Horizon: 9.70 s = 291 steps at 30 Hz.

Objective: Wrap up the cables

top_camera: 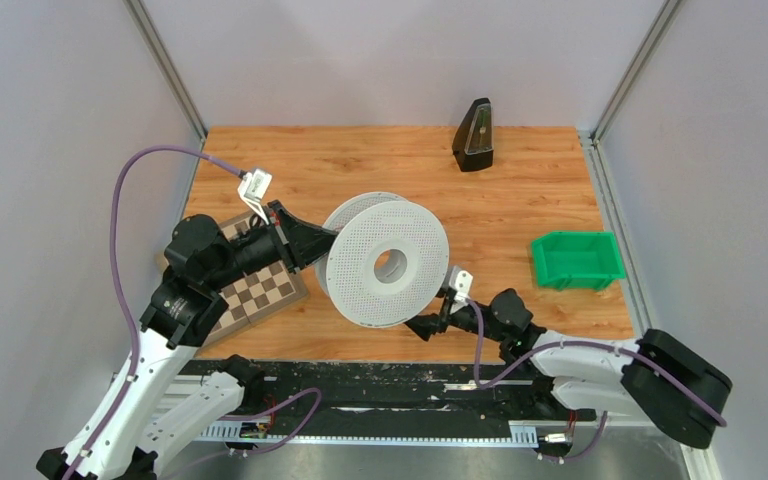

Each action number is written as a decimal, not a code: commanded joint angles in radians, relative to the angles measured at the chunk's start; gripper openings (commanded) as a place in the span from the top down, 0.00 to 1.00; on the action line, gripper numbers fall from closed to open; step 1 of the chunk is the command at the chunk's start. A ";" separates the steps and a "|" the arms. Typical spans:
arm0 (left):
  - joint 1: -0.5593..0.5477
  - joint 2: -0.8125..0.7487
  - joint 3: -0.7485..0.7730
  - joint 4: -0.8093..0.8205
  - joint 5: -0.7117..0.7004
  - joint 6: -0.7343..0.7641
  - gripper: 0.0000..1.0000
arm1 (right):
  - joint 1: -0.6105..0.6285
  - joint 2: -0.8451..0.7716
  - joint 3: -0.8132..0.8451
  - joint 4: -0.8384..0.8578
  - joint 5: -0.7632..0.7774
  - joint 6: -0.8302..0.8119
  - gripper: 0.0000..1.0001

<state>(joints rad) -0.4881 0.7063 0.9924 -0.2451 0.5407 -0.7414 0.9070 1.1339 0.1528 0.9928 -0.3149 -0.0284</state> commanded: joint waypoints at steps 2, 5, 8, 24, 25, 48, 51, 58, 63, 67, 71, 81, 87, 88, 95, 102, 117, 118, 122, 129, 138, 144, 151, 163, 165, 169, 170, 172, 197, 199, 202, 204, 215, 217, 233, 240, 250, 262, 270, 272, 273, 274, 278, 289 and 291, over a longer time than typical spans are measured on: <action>0.004 -0.012 0.075 0.109 -0.023 -0.045 1.00 | 0.025 0.193 0.127 0.194 -0.085 -0.003 0.32; 0.004 -0.011 0.083 0.100 -0.042 -0.039 1.00 | 0.064 0.298 0.152 0.237 -0.026 0.002 0.41; 0.005 -0.013 0.090 0.079 -0.128 -0.021 1.00 | 0.093 0.384 0.131 0.327 0.017 0.046 0.71; 0.003 0.013 0.055 -0.017 -0.792 0.055 1.00 | 0.563 0.270 0.354 -0.304 0.673 0.047 1.00; 0.003 0.021 0.062 -0.020 -0.808 0.076 1.00 | 0.574 0.257 0.398 -0.387 0.693 0.045 1.00; -0.049 -0.024 -0.137 -0.169 -0.377 0.810 1.00 | 0.462 0.110 0.907 -0.986 0.582 -0.123 1.00; -0.065 -0.022 -0.136 -0.202 -0.287 0.897 1.00 | 0.417 0.076 0.892 -0.989 0.547 -0.124 1.00; -0.077 -0.016 -0.126 -0.233 -0.069 0.969 1.00 | 0.267 0.011 0.847 -1.021 0.451 -0.115 1.00; -0.078 0.018 -0.087 -0.285 -0.008 0.989 1.00 | 0.196 -0.069 0.794 -1.055 0.429 -0.116 1.00; -0.077 0.033 -0.042 -0.311 0.010 0.968 1.00 | 0.141 -0.140 0.720 -1.066 0.427 -0.111 1.00; -0.077 0.034 0.005 -0.289 0.017 0.869 1.00 | 0.108 -0.221 0.651 -1.074 0.425 -0.078 1.00; -0.076 0.050 0.117 -0.198 0.115 0.484 1.00 | 0.100 -0.387 0.535 -1.085 0.358 -0.019 0.99; -0.061 0.030 0.101 -0.055 0.101 0.246 1.00 | 0.100 -0.459 0.492 -1.082 0.336 0.039 0.98; -0.059 0.024 0.096 -0.029 0.089 0.224 1.00 | 0.099 -0.472 0.480 -1.075 0.332 0.072 0.97; -0.058 -0.055 -0.006 0.174 -0.099 0.009 1.00 | 0.101 -0.533 0.325 -0.820 0.149 0.260 0.94; -0.059 -0.090 -0.047 0.211 -0.244 -0.065 1.00 | 0.103 -0.434 0.232 -0.590 0.079 0.372 0.93; -0.059 -0.086 -0.075 0.157 -0.534 -0.075 1.00 | 0.265 -0.184 0.265 -0.536 0.262 0.420 0.92; -0.059 -0.085 -0.078 0.157 -0.536 -0.075 1.00 | 0.275 -0.176 0.264 -0.534 0.272 0.418 0.93; -0.058 -0.074 -0.084 0.157 -0.567 -0.076 1.00 | 0.304 -0.146 0.273 -0.525 0.301 0.416 1.00; -0.059 -0.050 -0.080 0.144 -0.637 -0.061 1.00 | 0.339 -0.065 0.348 -0.609 0.397 0.420 0.97; -0.060 -0.026 -0.093 0.103 -0.727 0.022 1.00 | 0.368 0.032 0.420 -0.744 0.510 0.422 0.99; -0.061 -0.049 -0.110 0.136 -0.655 -0.017 1.00 | 0.368 0.001 0.345 -0.540 0.426 0.475 0.91; -0.060 -0.097 -0.050 0.136 -0.495 -0.051 1.00 | 0.366 -0.103 0.275 -0.470 0.499 0.408 0.79; -0.060 -0.195 -0.212 0.518 -0.356 -0.161 1.00 | 0.366 -0.184 0.178 -0.167 0.299 0.450 1.00; -0.060 -0.197 -0.236 0.566 -0.370 -0.167 1.00 | 0.366 -0.159 0.195 -0.113 0.235 0.474 1.00; -0.060 -0.188 -0.267 0.655 -0.378 -0.197 1.00 | 0.366 -0.097 0.236 -0.028 0.168 0.523 1.00; -0.060 -0.181 -0.270 0.674 -0.377 -0.206 1.00 | 0.366 -0.075 0.253 -0.005 0.153 0.532 1.00; -0.060 -0.171 -0.278 0.711 -0.373 -0.218 1.00 | 0.366 -0.037 0.283 0.019 0.128 0.549 1.00; -0.060 -0.165 -0.261 0.706 -0.350 -0.245 1.00 | 0.365 -0.349 0.200 -0.402 0.398 0.372 0.42; -0.060 -0.165 -0.256 0.704 -0.349 -0.246 1.00 | 0.365 -0.394 0.195 -0.475 0.400 0.359 0.37; -0.060 -0.166 -0.250 0.699 -0.344 -0.255 1.00 | 0.365 -0.464 0.197 -0.610 0.417 0.346 0.29; -0.060 -0.167 -0.244 0.690 -0.338 -0.262 1.00 | 0.365 -0.510 0.198 -0.699 0.438 0.337 0.24; -0.060 -0.169 -0.186 0.535 -0.370 -0.233 1.00 | 0.367 -0.562 0.400 -1.186 0.641 0.245 0.27; -0.060 -0.174 -0.176 0.492 -0.396 -0.210 1.00 | 0.373 -0.504 0.492 -1.282 0.656 0.182 0.29; -0.061 -0.193 -0.092 0.204 -0.606 -0.016 1.00 | 0.584 -0.205 0.853 -1.507 0.621 -0.617 0.38; -0.059 -0.176 -0.049 0.119 -0.624 -0.008 1.00 | 0.640 -0.061 0.804 -1.266 0.814 -1.039 0.39; -0.061 -0.173 -0.044 0.118 -0.593 -0.042 1.00 | 0.635 0.069 0.752 -1.100 0.911 -1.358 0.41; -0.060 -0.168 -0.040 0.120 -0.568 -0.063 1.00 | 0.567 0.225 0.806 -1.190 0.908 -1.349 0.44; -0.061 -0.165 -0.045 0.120 -0.558 -0.078 1.00 | 0.466 0.271 0.810 -1.203 0.865 -1.355 0.48; -0.060 -0.160 -0.046 0.118 -0.557 -0.079 1.00 | 0.462 0.273 0.813 -1.202 0.854 -1.350 0.53; -0.061 -0.160 -0.046 0.119 -0.556 -0.079 1.00 | 0.462 0.275 0.815 -1.201 0.848 -1.347 0.58; -0.060 -0.156 -0.046 0.119 -0.555 -0.079 1.00 | 0.461 0.278 0.818 -1.203 0.842 -1.343 0.65; -0.061 -0.152 -0.051 0.123 -0.565 -0.089 1.00 | 0.457 0.267 0.807 -1.190 0.802 -1.301 1.00; -0.060 -0.125 -0.084 0.122 -0.645 -0.123 1.00 | 0.458 0.020 0.693 -1.084 0.468 -1.079 1.00; -0.060 -0.114 -0.085 0.116 -0.653 -0.128 1.00 | 0.457 -0.009 0.665 -1.061 0.427 -1.051 1.00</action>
<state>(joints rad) -0.5495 0.5812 0.8913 -0.2153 -0.0689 -0.8169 1.3647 1.1713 0.8600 -0.1528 0.2478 -1.1786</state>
